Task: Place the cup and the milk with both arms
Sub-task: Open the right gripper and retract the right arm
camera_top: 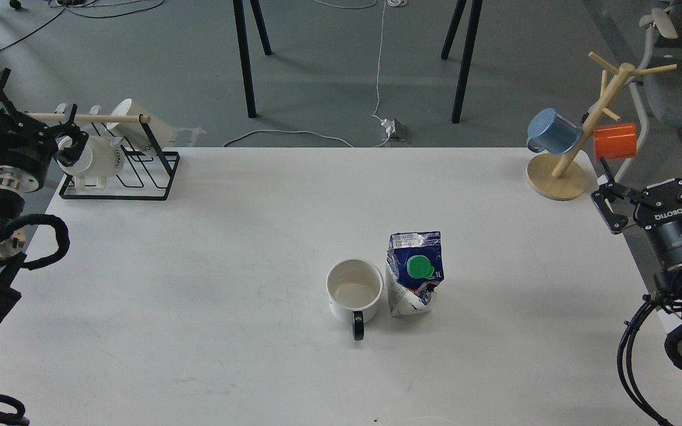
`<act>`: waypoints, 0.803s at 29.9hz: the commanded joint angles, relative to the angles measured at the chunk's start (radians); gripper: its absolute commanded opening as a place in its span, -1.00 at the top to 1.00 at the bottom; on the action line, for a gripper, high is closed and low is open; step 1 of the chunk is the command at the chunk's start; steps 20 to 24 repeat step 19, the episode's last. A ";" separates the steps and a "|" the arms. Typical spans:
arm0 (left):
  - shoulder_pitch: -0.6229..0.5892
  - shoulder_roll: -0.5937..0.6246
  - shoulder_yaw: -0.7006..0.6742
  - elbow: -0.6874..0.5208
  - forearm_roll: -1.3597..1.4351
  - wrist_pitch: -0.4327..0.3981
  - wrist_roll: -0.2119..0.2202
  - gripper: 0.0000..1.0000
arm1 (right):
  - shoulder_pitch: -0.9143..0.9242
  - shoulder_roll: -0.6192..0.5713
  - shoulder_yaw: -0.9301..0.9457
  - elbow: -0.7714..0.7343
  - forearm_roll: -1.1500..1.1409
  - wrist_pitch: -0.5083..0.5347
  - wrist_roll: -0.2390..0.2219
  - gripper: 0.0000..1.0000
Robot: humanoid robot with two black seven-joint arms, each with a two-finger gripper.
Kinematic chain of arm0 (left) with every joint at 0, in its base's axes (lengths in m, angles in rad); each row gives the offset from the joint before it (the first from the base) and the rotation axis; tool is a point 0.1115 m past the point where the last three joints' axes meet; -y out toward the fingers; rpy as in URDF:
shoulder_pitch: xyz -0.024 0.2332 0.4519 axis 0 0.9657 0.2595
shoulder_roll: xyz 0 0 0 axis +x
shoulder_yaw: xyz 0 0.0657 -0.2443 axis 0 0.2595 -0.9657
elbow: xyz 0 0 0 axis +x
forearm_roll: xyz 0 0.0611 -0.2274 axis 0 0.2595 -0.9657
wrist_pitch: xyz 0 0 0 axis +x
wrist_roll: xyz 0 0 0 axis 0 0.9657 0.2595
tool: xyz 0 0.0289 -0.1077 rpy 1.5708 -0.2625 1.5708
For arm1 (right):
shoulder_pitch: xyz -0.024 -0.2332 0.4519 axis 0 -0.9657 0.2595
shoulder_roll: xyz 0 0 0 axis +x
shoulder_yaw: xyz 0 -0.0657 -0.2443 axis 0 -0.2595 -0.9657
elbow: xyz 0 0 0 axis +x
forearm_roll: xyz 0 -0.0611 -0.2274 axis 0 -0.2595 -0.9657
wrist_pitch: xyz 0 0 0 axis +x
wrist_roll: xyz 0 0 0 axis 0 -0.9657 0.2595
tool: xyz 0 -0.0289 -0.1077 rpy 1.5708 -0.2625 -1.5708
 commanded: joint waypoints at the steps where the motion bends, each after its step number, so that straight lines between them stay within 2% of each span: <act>1: -0.019 0.000 0.000 0.000 -0.001 0.000 0.003 -0.99 | 0.193 -0.003 -0.023 -0.140 0.000 0.000 -0.017 -0.98; 7: -0.022 -0.008 0.000 -0.005 -0.002 0.000 0.006 -0.99 | 0.522 0.027 -0.138 -0.449 0.014 0.000 -0.026 -0.98; 12: -0.033 -0.062 0.001 -0.017 -0.002 0.000 0.009 -0.99 | 0.651 0.126 -0.163 -0.624 0.012 0.000 -0.021 -0.98; 24: -0.045 -0.065 0.001 -0.018 -0.002 0.000 0.014 -0.99 | 0.659 0.159 -0.169 -0.650 0.014 0.000 -0.010 -0.98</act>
